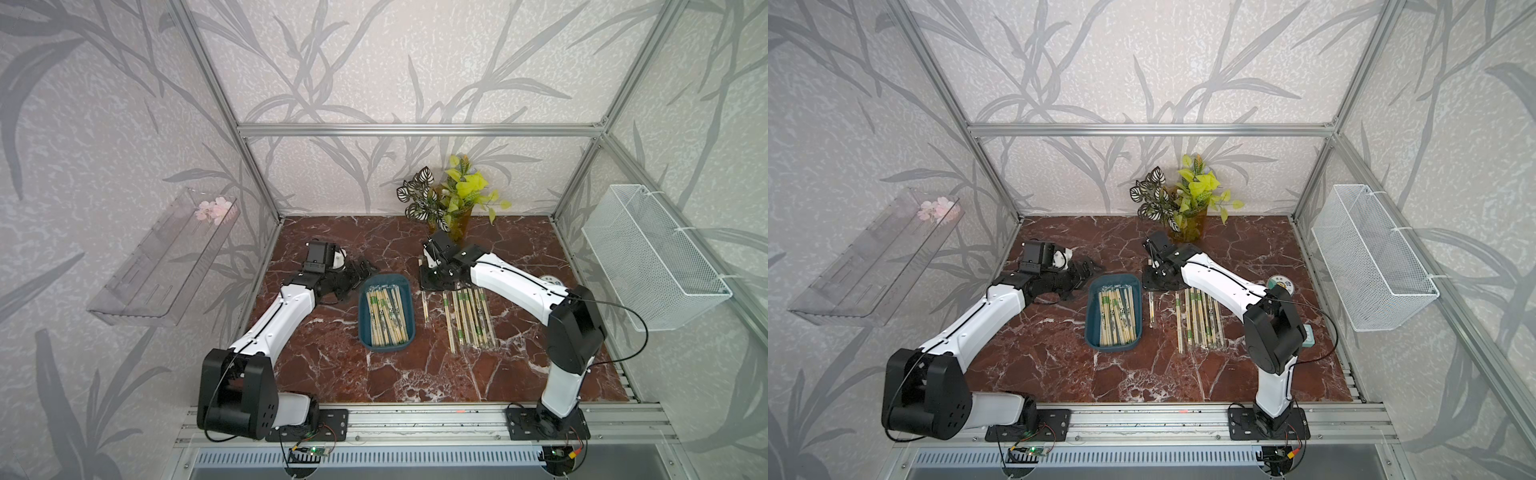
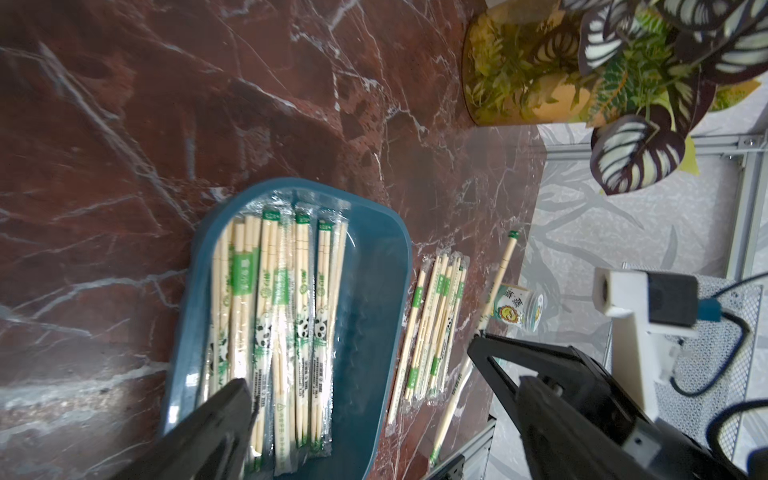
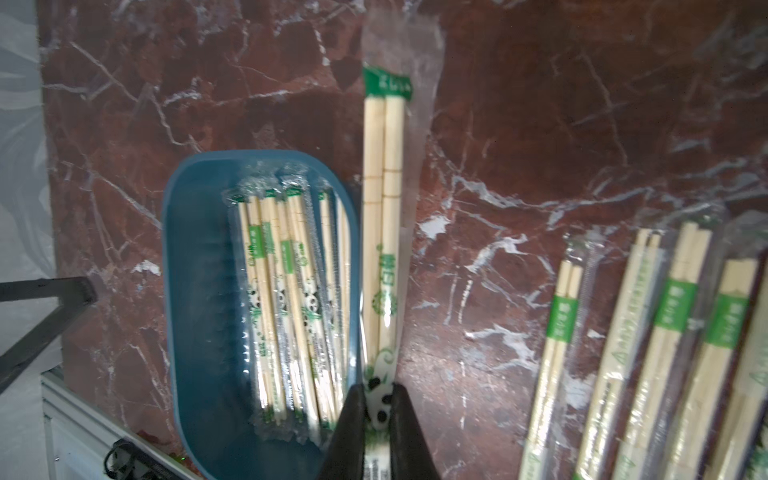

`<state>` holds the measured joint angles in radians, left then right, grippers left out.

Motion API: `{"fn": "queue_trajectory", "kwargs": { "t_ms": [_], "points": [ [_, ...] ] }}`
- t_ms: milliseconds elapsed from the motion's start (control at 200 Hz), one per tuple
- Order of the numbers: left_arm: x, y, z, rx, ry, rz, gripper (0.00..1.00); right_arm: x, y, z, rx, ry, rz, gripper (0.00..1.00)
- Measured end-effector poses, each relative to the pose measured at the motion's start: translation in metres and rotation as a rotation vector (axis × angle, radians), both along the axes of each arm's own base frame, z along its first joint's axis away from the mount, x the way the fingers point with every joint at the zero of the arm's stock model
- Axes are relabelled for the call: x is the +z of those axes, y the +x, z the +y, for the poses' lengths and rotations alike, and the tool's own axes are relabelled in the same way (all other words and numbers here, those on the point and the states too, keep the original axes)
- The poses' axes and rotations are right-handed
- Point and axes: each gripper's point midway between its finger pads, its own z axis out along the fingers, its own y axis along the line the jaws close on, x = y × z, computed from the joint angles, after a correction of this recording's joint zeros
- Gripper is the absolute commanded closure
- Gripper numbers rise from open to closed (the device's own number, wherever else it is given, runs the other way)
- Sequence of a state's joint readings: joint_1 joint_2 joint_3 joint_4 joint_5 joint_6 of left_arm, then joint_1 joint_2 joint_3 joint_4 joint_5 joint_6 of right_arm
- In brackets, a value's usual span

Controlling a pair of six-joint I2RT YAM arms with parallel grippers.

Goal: Take the paired disposable chopsticks out of the storage box
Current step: Place the paired disposable chopsticks at the center of the board.

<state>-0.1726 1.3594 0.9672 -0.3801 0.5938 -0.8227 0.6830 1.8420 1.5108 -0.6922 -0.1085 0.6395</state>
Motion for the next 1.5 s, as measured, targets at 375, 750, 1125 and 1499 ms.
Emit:
{"fn": "queue_trajectory", "kwargs": {
  "t_ms": [375,750,1125,1499],
  "points": [
    [-0.01,-0.013,-0.04,-0.077,0.015,0.026,0.0,-0.063,-0.022,-0.034,0.016,-0.156,0.08,0.9],
    [-0.013,-0.009,-0.041,-0.067,0.032,0.023,0.0,-0.096,-0.024,-0.043,0.009,-0.225,0.112,0.79],
    [-0.012,-0.006,-0.04,-0.06,0.041,0.018,0.0,-0.087,-0.022,-0.044,0.003,-0.218,0.09,0.68],
    [-0.014,0.005,-0.009,0.032,0.076,0.037,0.0,0.007,-0.006,0.029,0.105,-0.025,-0.074,0.67]
  ]
}}
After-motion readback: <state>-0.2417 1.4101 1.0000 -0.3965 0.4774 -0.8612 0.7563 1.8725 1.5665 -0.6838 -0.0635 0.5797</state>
